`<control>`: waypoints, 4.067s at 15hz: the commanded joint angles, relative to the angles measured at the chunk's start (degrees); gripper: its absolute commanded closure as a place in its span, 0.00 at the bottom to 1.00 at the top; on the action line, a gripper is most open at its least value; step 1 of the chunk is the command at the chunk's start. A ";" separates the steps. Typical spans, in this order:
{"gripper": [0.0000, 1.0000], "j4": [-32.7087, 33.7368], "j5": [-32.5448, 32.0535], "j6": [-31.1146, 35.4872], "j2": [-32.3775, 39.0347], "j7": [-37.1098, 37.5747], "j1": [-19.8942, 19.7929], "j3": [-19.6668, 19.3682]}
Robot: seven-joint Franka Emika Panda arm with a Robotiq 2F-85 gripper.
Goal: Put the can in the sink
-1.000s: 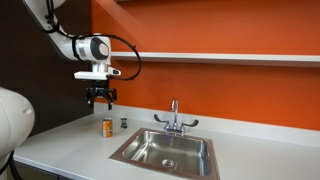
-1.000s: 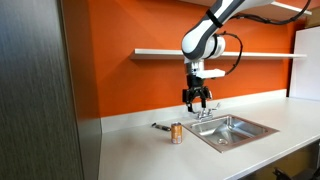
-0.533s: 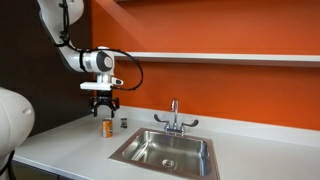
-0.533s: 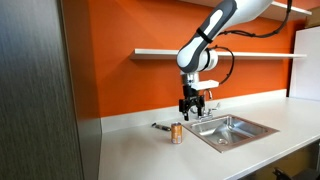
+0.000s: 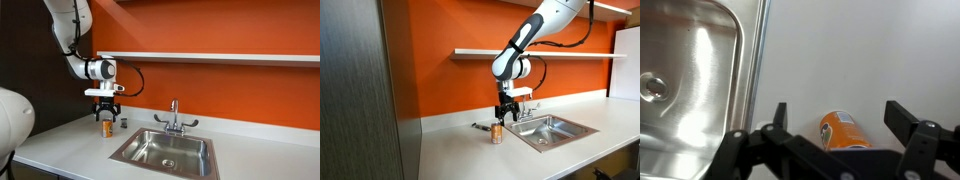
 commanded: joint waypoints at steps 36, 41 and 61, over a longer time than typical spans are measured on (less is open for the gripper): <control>0.00 15.10 -0.26 1.12 14.90 -5.40 -0.49 1.63; 0.00 15.48 -0.44 0.41 15.22 -5.21 -0.34 1.60; 0.62 15.34 -0.81 -3.00 14.71 -3.51 0.26 1.39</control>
